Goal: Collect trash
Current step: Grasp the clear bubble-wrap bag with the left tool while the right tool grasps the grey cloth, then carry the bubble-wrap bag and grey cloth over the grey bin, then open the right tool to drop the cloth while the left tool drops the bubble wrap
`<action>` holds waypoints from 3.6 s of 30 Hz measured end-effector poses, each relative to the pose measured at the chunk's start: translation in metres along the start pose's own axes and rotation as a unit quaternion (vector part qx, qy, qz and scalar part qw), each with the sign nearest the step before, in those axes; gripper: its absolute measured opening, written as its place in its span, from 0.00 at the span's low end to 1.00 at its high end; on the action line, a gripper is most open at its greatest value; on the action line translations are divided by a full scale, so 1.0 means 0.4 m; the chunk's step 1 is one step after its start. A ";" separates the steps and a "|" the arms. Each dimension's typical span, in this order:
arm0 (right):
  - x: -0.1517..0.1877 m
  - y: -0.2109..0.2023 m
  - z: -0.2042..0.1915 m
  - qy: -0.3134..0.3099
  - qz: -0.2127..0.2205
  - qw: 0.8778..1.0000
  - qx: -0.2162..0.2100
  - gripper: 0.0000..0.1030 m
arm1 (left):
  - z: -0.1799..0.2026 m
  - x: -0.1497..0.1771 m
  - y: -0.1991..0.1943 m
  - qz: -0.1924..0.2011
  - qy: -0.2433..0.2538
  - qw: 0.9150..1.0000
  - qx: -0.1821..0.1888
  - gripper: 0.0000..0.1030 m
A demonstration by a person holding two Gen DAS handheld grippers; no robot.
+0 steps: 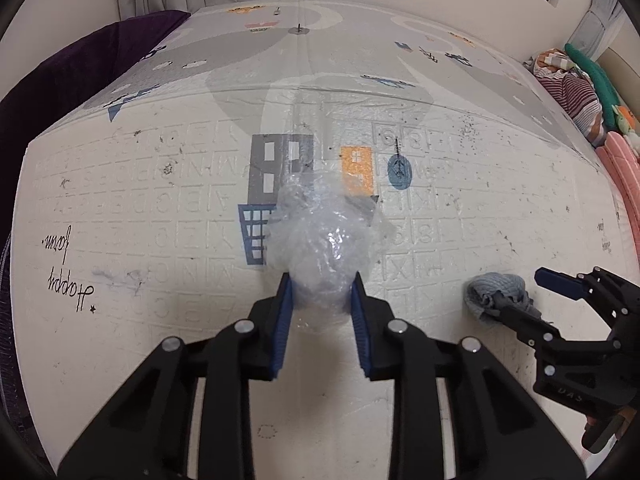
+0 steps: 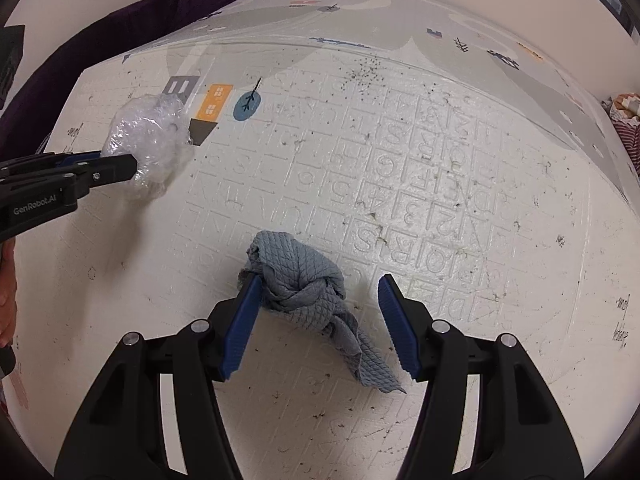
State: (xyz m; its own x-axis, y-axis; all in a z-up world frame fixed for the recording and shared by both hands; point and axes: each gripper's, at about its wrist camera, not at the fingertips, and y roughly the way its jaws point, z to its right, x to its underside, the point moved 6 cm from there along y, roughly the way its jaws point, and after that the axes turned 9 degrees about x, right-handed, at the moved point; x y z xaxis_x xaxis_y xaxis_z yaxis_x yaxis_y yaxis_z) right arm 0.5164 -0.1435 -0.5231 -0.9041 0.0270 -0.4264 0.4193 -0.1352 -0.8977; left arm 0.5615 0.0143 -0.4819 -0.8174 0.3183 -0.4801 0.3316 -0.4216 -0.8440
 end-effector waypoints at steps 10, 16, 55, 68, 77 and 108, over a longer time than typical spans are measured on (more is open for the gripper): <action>0.013 0.003 -0.064 -0.018 -0.009 0.999 -0.034 0.20 | 0.025 0.010 -0.045 0.008 0.021 1.000 0.004 0.24; -0.005 -0.090 -0.066 0.011 0.014 0.999 -0.039 0.20 | 0.038 0.046 -0.102 0.003 0.023 1.000 0.006 0.24; 0.412 -1.104 -0.198 -0.178 0.097 0.964 -0.174 0.20 | 0.348 0.713 -1.098 0.098 -0.183 0.974 -0.092 0.24; 0.727 -1.398 -0.578 -0.394 0.095 0.862 -0.303 0.20 | 0.393 1.221 -1.452 0.171 -0.368 0.885 -0.230 0.24; 1.134 -1.624 -0.924 -0.551 0.074 0.738 -0.383 0.20 | 0.441 1.673 -1.651 0.182 -0.494 0.790 -0.314 0.24; 1.864 -1.589 -1.211 -0.774 0.022 0.468 -0.426 0.52 | 0.578 2.240 -1.530 0.212 -0.736 0.532 -0.360 0.24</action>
State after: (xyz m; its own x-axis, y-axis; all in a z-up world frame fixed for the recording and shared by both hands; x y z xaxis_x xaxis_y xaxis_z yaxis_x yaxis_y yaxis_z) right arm -0.3844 0.4424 -0.3243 0.4067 -0.7970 -0.4466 -0.2747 0.3595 -0.8918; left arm -0.4828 0.3610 -0.3402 0.0953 -0.9100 -0.4035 0.2943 0.4129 -0.8619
